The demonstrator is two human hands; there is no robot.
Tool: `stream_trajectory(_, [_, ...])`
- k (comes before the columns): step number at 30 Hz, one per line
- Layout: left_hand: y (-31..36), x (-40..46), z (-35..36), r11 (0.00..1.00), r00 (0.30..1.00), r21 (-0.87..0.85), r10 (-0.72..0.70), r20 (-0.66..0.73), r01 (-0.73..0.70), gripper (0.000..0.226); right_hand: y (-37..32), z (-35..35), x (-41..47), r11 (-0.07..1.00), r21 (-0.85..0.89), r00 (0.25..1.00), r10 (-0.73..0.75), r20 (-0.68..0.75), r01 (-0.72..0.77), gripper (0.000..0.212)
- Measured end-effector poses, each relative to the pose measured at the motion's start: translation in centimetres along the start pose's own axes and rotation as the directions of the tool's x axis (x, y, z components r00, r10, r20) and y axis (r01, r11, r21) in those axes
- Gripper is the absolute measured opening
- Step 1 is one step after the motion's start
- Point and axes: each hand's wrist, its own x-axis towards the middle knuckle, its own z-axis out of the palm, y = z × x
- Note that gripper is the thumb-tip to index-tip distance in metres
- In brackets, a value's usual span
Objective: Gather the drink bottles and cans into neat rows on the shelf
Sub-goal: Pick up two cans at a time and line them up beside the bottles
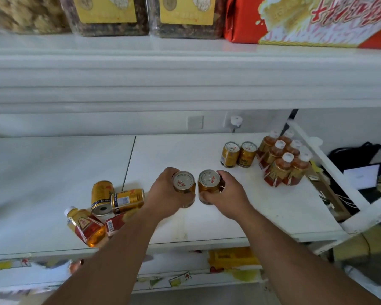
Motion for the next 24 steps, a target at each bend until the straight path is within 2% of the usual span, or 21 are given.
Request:
stream_trajectory(12, [6.4,-7.4,3.8,0.998,1.0,-0.067,0.005,-0.031,-0.007,0.057,1.6,-7.4,-6.1,0.995,0.02,0.995,-0.101,0.013,0.101,0.054])
stream_trajectory(24, [10.7,-16.1,7.3,1.0,0.998,0.015,0.021,-0.067,-0.02,0.056,4.1,-12.6,-14.1,0.993,0.025,0.993,-0.118,0.011,0.118,0.057])
